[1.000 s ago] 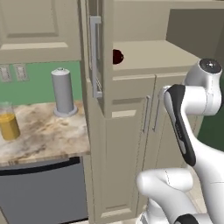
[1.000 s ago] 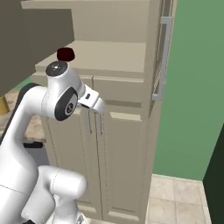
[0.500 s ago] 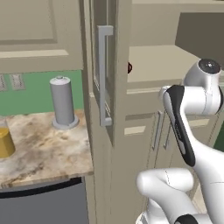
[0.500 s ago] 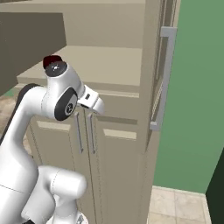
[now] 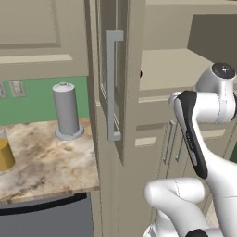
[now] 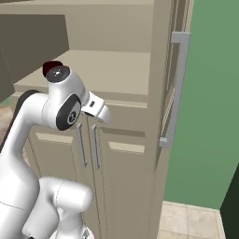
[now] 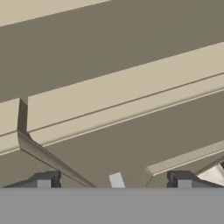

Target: There is a tray on the dining counter. Grab the cup, mug, and pitcher and place them on the tray. The pitcher may be placed next to the tray if it cannot fit the tray.

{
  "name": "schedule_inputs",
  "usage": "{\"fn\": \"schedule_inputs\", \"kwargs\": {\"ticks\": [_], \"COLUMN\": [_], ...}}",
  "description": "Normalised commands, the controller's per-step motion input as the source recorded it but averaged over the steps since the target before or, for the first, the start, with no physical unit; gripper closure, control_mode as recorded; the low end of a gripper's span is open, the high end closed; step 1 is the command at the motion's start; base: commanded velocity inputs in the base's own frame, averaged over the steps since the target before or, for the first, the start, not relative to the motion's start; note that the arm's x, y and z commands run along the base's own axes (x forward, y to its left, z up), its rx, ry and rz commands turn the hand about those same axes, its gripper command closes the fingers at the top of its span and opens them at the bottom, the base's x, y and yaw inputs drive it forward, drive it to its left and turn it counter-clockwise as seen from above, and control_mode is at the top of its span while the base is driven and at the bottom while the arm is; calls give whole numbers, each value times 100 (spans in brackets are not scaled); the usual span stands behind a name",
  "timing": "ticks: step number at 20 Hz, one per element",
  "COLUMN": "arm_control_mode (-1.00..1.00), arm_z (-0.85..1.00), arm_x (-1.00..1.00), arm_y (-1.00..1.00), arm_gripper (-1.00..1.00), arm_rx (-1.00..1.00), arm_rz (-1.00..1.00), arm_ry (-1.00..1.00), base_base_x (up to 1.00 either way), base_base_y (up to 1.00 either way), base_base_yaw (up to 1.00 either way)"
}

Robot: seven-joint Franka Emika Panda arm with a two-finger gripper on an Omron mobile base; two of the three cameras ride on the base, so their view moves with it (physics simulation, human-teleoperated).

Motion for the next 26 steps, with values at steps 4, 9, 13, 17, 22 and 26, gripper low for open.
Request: {"fn": "schedule_inputs", "kwargs": {"ticks": [4,9,13,17,22,26], "arm_control_mode": [100,100,100,100,100,100], "arm_z": [0,0,0,0,0,0], "arm_x": [0,0,0,0,0,0], "arm_y": [0,0,0,0,0,0], "arm_gripper": [-100,-100,-100,-100,-100,-100], "arm_rx": [0,0,0,0,0,0], "arm_rz": [0,0,0,0,0,0], "arm_ry": [0,0,0,0,0,0], "base_base_x": [56,65,50,22,4,1], "base_base_y": [0,0,-1,0,0,0], "base_base_yaw": [0,0,0,0,0,0]}}
